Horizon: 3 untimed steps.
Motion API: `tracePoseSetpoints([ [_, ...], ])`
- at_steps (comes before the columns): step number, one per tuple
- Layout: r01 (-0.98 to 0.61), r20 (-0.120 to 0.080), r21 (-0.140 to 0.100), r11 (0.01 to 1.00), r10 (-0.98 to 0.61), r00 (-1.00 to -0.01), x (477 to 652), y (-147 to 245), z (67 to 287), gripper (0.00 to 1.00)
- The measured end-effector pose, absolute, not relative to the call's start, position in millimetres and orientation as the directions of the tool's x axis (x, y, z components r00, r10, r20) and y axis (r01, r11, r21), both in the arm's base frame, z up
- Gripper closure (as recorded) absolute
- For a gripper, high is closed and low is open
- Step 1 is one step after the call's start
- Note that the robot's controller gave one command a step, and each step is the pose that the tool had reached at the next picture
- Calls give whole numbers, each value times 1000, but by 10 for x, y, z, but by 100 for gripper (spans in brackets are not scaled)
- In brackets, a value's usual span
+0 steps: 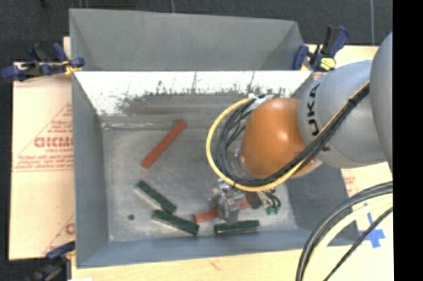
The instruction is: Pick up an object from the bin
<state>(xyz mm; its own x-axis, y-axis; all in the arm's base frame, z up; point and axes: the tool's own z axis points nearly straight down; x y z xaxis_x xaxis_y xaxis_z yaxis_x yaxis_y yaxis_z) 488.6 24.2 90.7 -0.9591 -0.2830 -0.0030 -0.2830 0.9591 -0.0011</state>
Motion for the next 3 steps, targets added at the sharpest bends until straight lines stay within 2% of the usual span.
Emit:
tracePoseSetpoints([
  [1, -336, -3, -1, 942, -336, -942, 4926, 337, 1090, 100],
  [2, -327, 4, 1, 945, -327, -945, 4879, 315, 1682, 100],
  [3, -320, -3, -1, 947, -320, -947, 4902, 369, 2375, 100],
])
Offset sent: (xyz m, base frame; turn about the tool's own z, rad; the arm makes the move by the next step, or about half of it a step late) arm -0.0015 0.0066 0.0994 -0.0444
